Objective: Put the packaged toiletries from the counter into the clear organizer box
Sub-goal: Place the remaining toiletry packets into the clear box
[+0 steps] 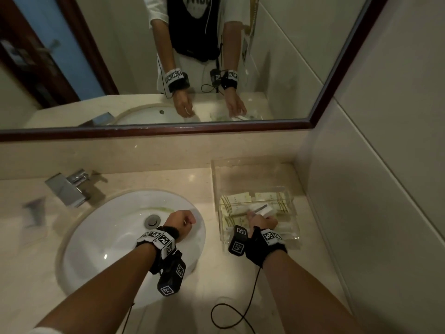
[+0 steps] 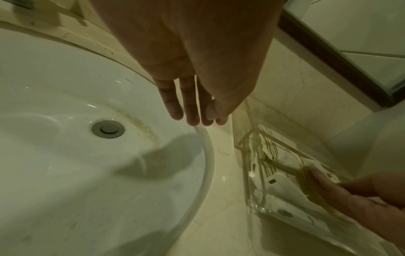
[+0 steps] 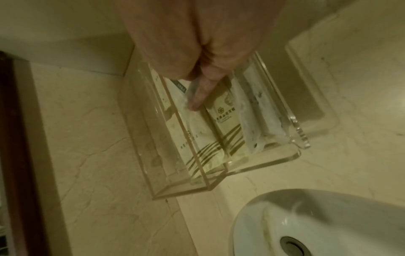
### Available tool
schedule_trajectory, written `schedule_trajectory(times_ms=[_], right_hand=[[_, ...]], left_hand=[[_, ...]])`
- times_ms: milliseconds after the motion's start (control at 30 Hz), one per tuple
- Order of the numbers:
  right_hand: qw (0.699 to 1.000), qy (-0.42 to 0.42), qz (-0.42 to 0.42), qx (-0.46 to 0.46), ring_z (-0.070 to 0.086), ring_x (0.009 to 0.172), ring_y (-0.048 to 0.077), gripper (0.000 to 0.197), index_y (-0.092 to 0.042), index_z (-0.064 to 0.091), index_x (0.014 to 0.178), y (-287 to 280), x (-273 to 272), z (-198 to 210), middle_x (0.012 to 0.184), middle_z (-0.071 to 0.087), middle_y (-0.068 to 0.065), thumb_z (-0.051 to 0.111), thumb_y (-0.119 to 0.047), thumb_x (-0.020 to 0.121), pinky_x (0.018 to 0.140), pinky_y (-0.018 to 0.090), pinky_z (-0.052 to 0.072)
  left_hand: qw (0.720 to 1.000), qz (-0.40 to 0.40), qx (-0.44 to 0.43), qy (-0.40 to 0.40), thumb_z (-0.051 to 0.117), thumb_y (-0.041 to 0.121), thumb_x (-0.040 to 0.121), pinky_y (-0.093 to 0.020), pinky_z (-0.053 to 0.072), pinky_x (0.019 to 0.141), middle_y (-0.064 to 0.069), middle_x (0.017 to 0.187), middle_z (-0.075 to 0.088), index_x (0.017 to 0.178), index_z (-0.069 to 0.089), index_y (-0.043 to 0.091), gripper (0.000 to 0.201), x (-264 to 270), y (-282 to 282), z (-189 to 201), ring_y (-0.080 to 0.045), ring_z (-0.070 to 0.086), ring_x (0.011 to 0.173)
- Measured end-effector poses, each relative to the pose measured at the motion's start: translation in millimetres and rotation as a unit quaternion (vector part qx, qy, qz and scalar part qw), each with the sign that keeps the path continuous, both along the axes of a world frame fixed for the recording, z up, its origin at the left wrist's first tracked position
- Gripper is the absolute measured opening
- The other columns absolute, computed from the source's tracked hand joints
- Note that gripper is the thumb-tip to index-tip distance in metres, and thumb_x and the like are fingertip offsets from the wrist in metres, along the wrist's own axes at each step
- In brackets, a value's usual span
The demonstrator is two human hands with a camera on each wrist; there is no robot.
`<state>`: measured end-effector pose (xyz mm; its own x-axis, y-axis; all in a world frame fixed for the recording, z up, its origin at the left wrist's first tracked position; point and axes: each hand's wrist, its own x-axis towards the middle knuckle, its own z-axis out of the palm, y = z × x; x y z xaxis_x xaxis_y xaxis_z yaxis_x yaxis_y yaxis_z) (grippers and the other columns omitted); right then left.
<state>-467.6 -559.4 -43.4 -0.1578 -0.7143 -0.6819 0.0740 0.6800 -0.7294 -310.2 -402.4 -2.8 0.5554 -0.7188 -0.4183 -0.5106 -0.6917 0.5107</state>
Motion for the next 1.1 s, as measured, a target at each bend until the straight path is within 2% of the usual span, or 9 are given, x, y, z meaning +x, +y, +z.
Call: schedule_trajectory(times_ms=[100,233,367,467,567,633,767,900,1100], right_hand=[[0.995,0.01,0.091,0.045,0.058,0.115,0.034,0.054,0.001,0.045,0.132,-5,-4,5,0.127,0.054,0.019,0.068,0.0,0.084,0.096,0.044,0.05],[0.978,0.082,0.185,0.041,0.063,0.076,0.03,0.023,0.006,0.063,0.089,-11,-10,4,0.089,0.067,0.017,0.059,-0.016,0.092,0.066,0.034,0.049],[0.946,0.181,0.269,0.022,0.059,0.115,0.034,0.043,0.004,0.058,0.123,-20,-18,-2,0.123,0.062,0.02,0.05,-0.028,0.096,0.081,0.027,0.043],[0.956,0.176,0.231,0.03,0.063,0.089,0.035,0.029,0.004,0.066,0.097,-19,-23,2,0.1,0.067,0.022,0.051,-0.019,0.09,0.07,0.032,0.041],[0.968,0.15,0.192,0.057,0.043,0.05,0.024,0.031,-0.003,0.047,0.055,-22,-20,3,0.056,0.05,0.01,0.048,-0.004,0.086,0.051,0.03,0.032],[0.973,0.116,0.184,0.076,0.042,0.049,0.022,0.035,-0.006,0.044,0.052,-27,-17,1,0.049,0.047,0.007,0.046,0.003,0.086,0.051,0.031,0.032],[0.979,0.049,0.19,0.054,0.053,0.06,0.018,0.031,-0.008,0.051,0.06,-33,-13,-14,0.035,0.056,-0.006,0.053,0.003,0.089,0.074,0.031,0.05],[0.985,0.069,0.147,0.052,0.049,0.049,0.019,0.026,-0.003,0.055,0.059,-30,-11,-1,0.055,0.058,0.007,0.056,0.003,0.085,0.05,0.03,0.041],[0.989,0.067,0.112,0.072,0.045,0.051,0.024,0.052,-0.011,0.051,0.026,-33,-12,-11,0.038,0.052,0.005,0.057,0.003,0.076,0.063,0.035,0.038]], left_hand=[[1.0,0.01,0.002,-0.002,0.046,0.001,0.085,-0.019,0.037,0.072,0.001,0.085,0.057,0.082,0.061,0.021,0.026,4,0,-2,-0.016,0.052,0.079],[1.0,0.014,0.009,-0.002,0.046,0.002,0.085,-0.019,0.037,0.071,0.0,0.085,0.058,0.083,0.062,0.022,0.026,6,-1,-4,-0.017,0.052,0.078],[1.0,0.013,0.013,0.007,0.046,0.002,0.085,-0.021,0.038,0.071,0.0,0.086,0.058,0.081,0.059,0.023,0.025,6,-7,-5,-0.018,0.053,0.079],[1.0,0.009,0.018,0.012,0.046,0.003,0.085,-0.02,0.037,0.071,0.0,0.087,0.057,0.082,0.059,0.022,0.024,5,-13,-5,-0.017,0.053,0.079],[1.0,0.007,0.019,0.017,0.046,0.003,0.085,-0.02,0.037,0.072,0.0,0.088,0.057,0.082,0.059,0.022,0.024,3,-20,-6,-0.017,0.052,0.08],[1.0,0.001,0.022,0.018,0.046,0.003,0.085,-0.019,0.036,0.072,0.0,0.088,0.057,0.082,0.059,0.022,0.023,3,-22,-7,-0.017,0.052,0.08],[1.0,0.003,0.025,0.018,0.046,0.002,0.085,-0.018,0.037,0.073,0.001,0.087,0.057,0.081,0.059,0.022,0.024,3,-25,-8,-0.015,0.052,0.081],[0.999,0.015,0.032,0.019,0.046,0.003,0.085,-0.019,0.038,0.073,0.0,0.089,0.059,0.081,0.059,0.023,0.024,6,-26,-9,-0.019,0.055,0.083],[0.999,0.018,0.026,0.018,0.047,0.003,0.085,-0.019,0.038,0.074,-0.009,0.104,0.068,0.082,0.06,0.022,0.023,6,-30,-8,-0.026,0.063,0.098]])
